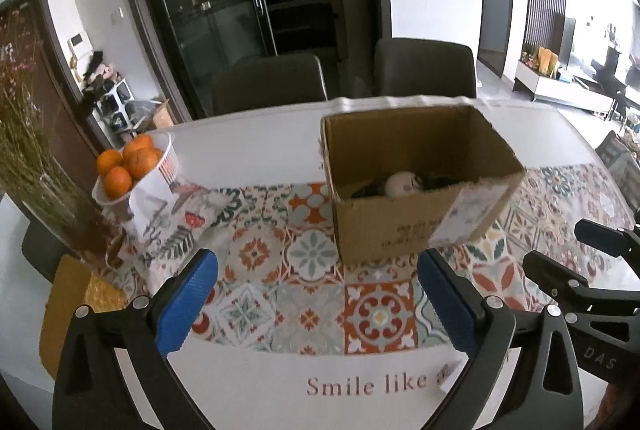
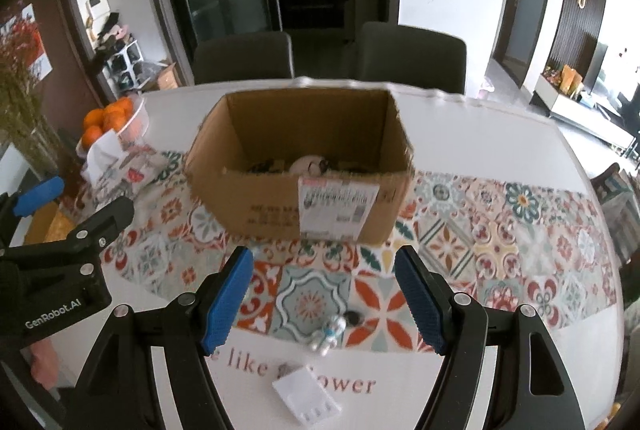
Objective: Organize rigid objects
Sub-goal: 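Move both grippers back toward the white USB charger, then lower the right gripper onto the white USB charger and close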
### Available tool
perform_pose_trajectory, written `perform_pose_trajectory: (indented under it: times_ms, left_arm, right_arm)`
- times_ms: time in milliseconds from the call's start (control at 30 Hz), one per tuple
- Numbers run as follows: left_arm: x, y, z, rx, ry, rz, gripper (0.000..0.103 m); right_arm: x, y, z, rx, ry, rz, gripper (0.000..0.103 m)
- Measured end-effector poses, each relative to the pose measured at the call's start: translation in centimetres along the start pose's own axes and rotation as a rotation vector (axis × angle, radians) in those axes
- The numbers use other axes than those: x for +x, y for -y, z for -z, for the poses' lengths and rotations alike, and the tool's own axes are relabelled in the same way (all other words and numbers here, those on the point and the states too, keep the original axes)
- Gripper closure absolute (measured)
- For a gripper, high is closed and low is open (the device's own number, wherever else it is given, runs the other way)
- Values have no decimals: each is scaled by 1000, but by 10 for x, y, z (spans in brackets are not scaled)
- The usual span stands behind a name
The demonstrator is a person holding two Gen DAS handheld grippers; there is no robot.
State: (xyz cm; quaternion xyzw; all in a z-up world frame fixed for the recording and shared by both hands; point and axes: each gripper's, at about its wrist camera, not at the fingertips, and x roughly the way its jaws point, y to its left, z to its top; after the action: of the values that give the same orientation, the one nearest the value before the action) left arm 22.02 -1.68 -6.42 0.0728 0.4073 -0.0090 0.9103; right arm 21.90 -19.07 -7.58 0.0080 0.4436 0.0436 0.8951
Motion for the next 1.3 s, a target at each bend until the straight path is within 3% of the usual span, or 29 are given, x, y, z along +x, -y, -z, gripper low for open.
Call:
perform_pose_trajectory:
  times_ms: [767, 1033, 1300]
  left_arm:
    - [41, 13, 88, 21, -232, 20, 1]
    - [55, 16, 110, 30, -304, 14, 1]
    - [76, 20, 136, 36, -403, 11, 1]
  right_arm:
    - [42, -11, 84, -61, -239, -36, 30]
    - [63, -14, 105, -62, -323, -85, 30]
    - [82, -17, 122, -97, -397, -77, 30]
